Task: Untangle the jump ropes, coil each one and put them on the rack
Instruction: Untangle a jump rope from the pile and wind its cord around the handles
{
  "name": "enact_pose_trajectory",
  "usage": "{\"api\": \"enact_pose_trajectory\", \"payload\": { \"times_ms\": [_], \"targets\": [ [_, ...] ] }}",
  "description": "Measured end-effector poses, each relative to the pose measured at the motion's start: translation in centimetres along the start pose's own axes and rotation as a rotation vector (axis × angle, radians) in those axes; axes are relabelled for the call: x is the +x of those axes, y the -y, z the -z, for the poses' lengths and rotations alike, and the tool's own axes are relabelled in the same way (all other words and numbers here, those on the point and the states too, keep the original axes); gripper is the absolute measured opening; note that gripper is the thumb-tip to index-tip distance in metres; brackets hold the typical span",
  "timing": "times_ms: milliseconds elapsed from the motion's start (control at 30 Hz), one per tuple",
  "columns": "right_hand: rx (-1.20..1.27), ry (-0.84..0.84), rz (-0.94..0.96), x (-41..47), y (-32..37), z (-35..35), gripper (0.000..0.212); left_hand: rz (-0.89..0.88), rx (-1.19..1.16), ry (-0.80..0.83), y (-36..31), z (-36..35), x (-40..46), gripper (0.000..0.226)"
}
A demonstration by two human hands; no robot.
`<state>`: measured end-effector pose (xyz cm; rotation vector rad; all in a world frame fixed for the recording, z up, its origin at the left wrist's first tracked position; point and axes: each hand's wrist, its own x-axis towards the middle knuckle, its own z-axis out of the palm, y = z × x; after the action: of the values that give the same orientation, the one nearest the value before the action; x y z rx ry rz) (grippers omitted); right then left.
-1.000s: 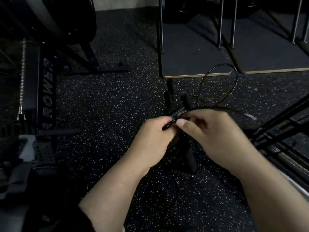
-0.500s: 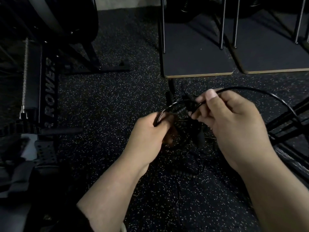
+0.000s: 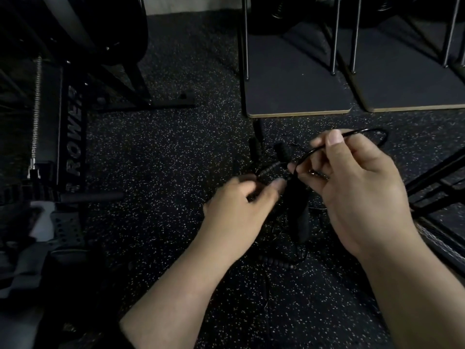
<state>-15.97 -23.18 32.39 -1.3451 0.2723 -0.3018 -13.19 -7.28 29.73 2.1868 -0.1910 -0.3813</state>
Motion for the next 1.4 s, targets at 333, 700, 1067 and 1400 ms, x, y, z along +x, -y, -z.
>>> {"api": "enact_pose_trajectory", "payload": {
  "times_ms": [333, 700, 1067, 1400],
  "targets": [
    [0.008, 0.026, 0.030, 0.0, -0.3, 0.0, 0.031, 0.020, -0.118, -0.020, -0.6, -0.5, -0.1, 0.027],
    [0.024, 0.077, 0.052, -0.3, -0.3, -0.1, 0.028, 0.064, 0.145, -0.091, 0.0, 0.2, 0.0, 0.024],
    [0.186, 0.034, -0.018, -0.3, -0.1, -0.5, 0.035, -0.079, -0.199, 0.201, 0.2, -0.1, 0.0, 0.026],
    [0.280, 0.060, -0.083, 0.0, -0.4, -0.2, 0.028, 0.003, -0.365, 0.054, -0.1, -0.1, -0.1, 0.032]
  ]
}}
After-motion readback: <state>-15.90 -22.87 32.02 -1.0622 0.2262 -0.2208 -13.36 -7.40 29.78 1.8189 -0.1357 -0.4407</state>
